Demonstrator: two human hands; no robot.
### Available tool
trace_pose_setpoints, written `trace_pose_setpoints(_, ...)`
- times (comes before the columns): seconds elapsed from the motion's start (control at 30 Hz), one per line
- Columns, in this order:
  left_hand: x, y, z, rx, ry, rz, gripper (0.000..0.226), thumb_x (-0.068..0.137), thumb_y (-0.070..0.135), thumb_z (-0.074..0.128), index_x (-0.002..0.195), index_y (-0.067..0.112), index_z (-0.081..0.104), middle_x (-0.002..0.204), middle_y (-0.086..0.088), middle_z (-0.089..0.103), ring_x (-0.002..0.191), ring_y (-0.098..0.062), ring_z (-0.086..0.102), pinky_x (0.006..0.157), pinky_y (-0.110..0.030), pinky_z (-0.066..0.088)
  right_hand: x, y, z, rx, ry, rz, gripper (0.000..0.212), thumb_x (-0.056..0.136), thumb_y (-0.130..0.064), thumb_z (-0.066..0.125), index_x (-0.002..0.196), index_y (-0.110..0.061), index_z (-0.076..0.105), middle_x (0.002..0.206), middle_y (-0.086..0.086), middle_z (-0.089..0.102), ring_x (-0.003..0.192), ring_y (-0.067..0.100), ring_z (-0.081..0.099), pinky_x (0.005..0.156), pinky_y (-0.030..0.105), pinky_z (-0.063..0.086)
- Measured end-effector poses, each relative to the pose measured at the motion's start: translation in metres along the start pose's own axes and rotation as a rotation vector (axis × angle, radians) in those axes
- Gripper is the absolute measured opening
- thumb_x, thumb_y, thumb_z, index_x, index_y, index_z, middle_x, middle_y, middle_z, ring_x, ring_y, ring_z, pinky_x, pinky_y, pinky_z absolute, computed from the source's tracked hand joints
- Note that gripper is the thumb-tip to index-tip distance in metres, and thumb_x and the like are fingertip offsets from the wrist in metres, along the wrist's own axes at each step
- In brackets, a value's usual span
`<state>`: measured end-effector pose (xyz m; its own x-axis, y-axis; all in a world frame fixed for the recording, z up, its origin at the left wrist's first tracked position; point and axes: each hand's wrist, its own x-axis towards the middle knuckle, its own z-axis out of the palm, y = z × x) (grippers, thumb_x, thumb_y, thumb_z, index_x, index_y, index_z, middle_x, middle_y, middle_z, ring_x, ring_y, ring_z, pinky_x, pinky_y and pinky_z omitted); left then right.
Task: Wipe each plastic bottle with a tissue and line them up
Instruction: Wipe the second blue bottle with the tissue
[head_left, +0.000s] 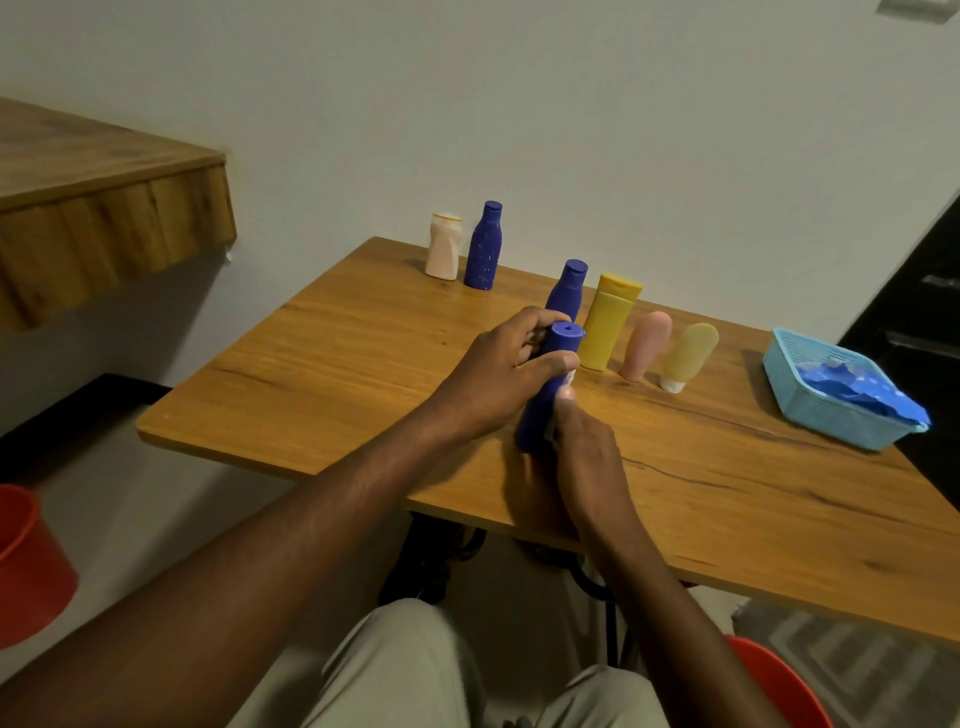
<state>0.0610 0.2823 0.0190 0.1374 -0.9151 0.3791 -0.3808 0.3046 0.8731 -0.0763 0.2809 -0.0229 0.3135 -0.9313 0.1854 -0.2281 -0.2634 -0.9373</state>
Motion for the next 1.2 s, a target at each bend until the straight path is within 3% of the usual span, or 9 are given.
trace_pose_setpoints(0.2, 0.001, 0.0, 0.0, 0.016, -0.001, 0.005, 0.046, 0.098, 0.021, 0.067, 0.142, 0.016, 0.054, 0.141, -0.001, 0.061, 0.128, -0.005, 0.058, 0.099, -0.012, 0.048, -0.008, -0.006, 0.001, 0.045, -0.116, -0.054, 0.047, 0.099, -0.073, 0.02, 0.132, -0.055, 0.048, 0.13, -0.021, 0.061, 0.117, -0.001, 0.057, 0.1, 0.032, 0.045)
trace_pose_setpoints(0.37, -0.001, 0.001, -0.001, 0.039, 0.005, 0.014, 0.044, 0.1, 0.02, 0.065, 0.142, 0.016, 0.054, 0.143, 0.001, 0.06, 0.114, 0.009, 0.056, 0.09, 0.0, 0.043, 0.01, -0.019, -0.002, 0.105, -0.16, 0.062, 0.057, 0.09, -0.083, 0.015, 0.11, -0.055, 0.061, 0.11, -0.019, 0.068, 0.109, 0.008, 0.062, 0.103, 0.037, 0.046)
trace_pose_setpoints(0.5, -0.002, 0.001, 0.0, 0.043, 0.011, 0.011, 0.044, 0.099, 0.021, 0.066, 0.141, 0.016, 0.054, 0.139, 0.003, 0.061, 0.109, 0.015, 0.056, 0.092, -0.002, 0.044, 0.002, -0.012, -0.003, -0.054, -0.164, 0.05, 0.086, 0.084, -0.09, 0.01, 0.131, -0.039, 0.06, 0.119, -0.01, 0.068, 0.104, 0.005, 0.06, 0.096, 0.035, 0.046)
trace_pose_setpoints(0.6, -0.002, 0.0, 0.001, 0.034, 0.016, 0.006, 0.044, 0.099, 0.023, 0.067, 0.14, 0.019, 0.054, 0.14, 0.003, 0.06, 0.111, 0.011, 0.058, 0.094, -0.007, 0.047, -0.016, -0.007, -0.006, -0.199, -0.158, 0.043, 0.086, 0.085, -0.089, 0.008, 0.111, -0.029, 0.065, 0.101, -0.006, 0.071, 0.09, 0.009, 0.062, 0.081, 0.036, 0.048)
trace_pose_setpoints(0.7, -0.001, 0.0, 0.001, 0.04, 0.011, 0.009, 0.045, 0.099, 0.023, 0.067, 0.141, 0.018, 0.053, 0.141, 0.002, 0.059, 0.114, 0.009, 0.058, 0.093, -0.007, 0.047, -0.031, -0.011, -0.003, -0.247, -0.189, 0.041, 0.083, 0.085, -0.088, 0.01, 0.118, -0.031, 0.061, 0.094, -0.009, 0.069, 0.09, 0.007, 0.063, 0.079, 0.034, 0.048)
trace_pose_setpoints(0.83, 0.0, 0.0, -0.001, 0.057, 0.006, 0.009, 0.045, 0.099, 0.024, 0.067, 0.141, 0.017, 0.053, 0.141, 0.001, 0.059, 0.106, 0.017, 0.057, 0.087, -0.001, 0.045, -0.024, -0.017, 0.001, -0.276, -0.201, 0.036, 0.08, 0.082, -0.091, 0.011, 0.114, -0.034, 0.056, 0.097, -0.012, 0.065, 0.101, 0.011, 0.059, 0.107, 0.051, 0.04)
trace_pose_setpoints(0.97, -0.001, 0.0, -0.001, 0.064, -0.002, 0.003, 0.044, 0.099, 0.024, 0.066, 0.141, 0.018, 0.053, 0.141, 0.002, 0.06, 0.11, 0.015, 0.055, 0.089, 0.0, 0.043, -0.001, -0.01, -0.002, -0.247, -0.182, 0.059, 0.083, 0.082, -0.091, -0.002, 0.099, -0.035, 0.057, 0.095, -0.011, 0.06, 0.1, 0.018, 0.052, 0.098, 0.043, 0.031)
trace_pose_setpoints(1.1, -0.002, 0.001, -0.001, 0.074, -0.004, 0.011, 0.044, 0.101, 0.023, 0.064, 0.142, 0.017, 0.052, 0.142, 0.003, 0.058, 0.105, 0.024, 0.052, 0.086, 0.003, 0.041, 0.015, -0.008, 0.002, -0.217, -0.117, 0.133, 0.111, 0.076, -0.095, -0.006, 0.131, -0.025, 0.061, 0.128, 0.01, 0.066, 0.134, 0.03, 0.05, 0.117, 0.06, 0.025)
trace_pose_setpoints(1.2, -0.003, 0.001, 0.001, 0.06, 0.01, 0.007, 0.043, 0.1, 0.024, 0.064, 0.141, 0.019, 0.052, 0.134, 0.009, 0.058, 0.101, 0.028, 0.052, 0.084, 0.001, 0.043, 0.005, -0.004, 0.002, -0.228, -0.111, 0.078, 0.097, 0.082, -0.09, -0.005, 0.108, -0.026, 0.064, 0.108, 0.003, 0.069, 0.119, 0.027, 0.059, 0.115, 0.061, 0.028)
